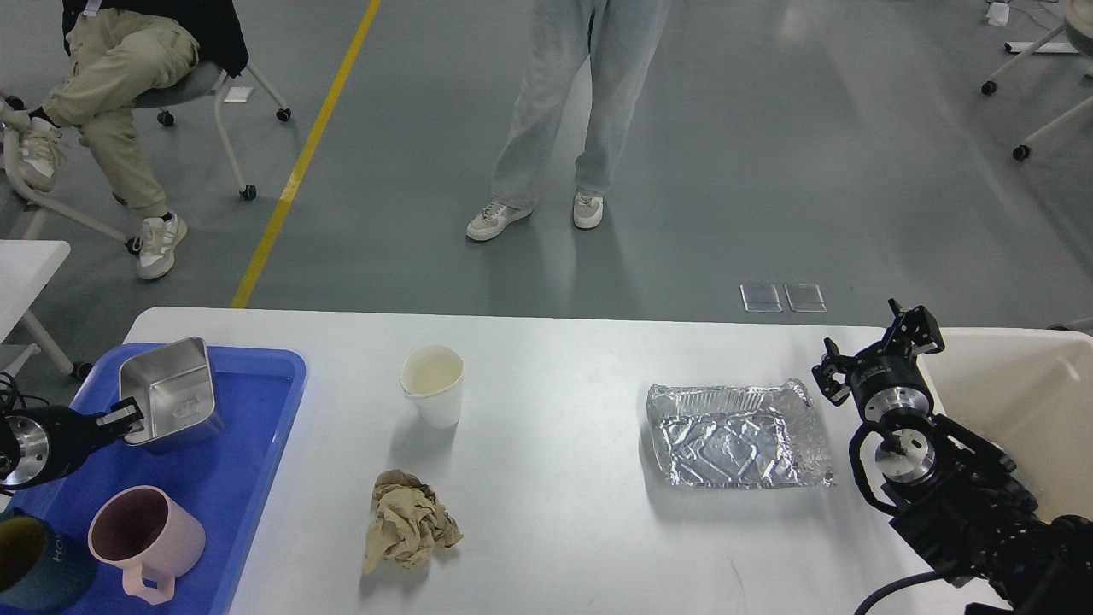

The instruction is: Tidy desktop

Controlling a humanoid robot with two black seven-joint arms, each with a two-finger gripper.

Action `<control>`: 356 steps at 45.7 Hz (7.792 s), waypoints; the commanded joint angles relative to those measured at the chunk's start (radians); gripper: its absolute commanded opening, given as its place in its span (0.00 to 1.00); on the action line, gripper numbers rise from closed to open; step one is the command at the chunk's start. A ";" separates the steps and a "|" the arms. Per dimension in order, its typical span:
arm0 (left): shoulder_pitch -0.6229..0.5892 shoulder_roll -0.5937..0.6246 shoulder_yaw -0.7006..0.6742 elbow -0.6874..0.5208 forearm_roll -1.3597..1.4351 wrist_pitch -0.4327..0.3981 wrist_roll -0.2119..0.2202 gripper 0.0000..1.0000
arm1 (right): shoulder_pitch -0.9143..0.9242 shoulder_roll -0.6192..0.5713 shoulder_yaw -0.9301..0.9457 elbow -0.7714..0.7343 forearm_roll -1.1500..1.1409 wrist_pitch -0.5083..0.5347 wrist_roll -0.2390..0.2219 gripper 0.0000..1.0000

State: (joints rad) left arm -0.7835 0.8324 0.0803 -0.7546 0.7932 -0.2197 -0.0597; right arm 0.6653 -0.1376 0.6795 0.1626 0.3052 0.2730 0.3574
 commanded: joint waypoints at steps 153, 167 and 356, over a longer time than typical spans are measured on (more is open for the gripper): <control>0.015 -0.242 -0.790 0.047 -0.770 -0.248 -0.416 0.96 | 0.022 -0.062 0.009 0.008 0.000 0.017 -0.003 1.00; 0.144 -0.366 -0.978 0.075 -0.781 -0.267 -0.385 0.97 | 0.037 -0.108 0.008 0.006 0.000 0.057 0.005 1.00; 0.151 -0.576 -1.159 0.143 -0.933 -0.306 -0.077 0.97 | 0.223 -0.561 -0.650 0.677 -1.779 0.031 0.057 1.00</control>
State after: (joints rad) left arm -0.6321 0.2529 -1.0769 -0.6121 -0.1392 -0.5263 -0.1357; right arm 0.8557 -0.7601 0.0947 0.9174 -1.4827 0.3243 0.4141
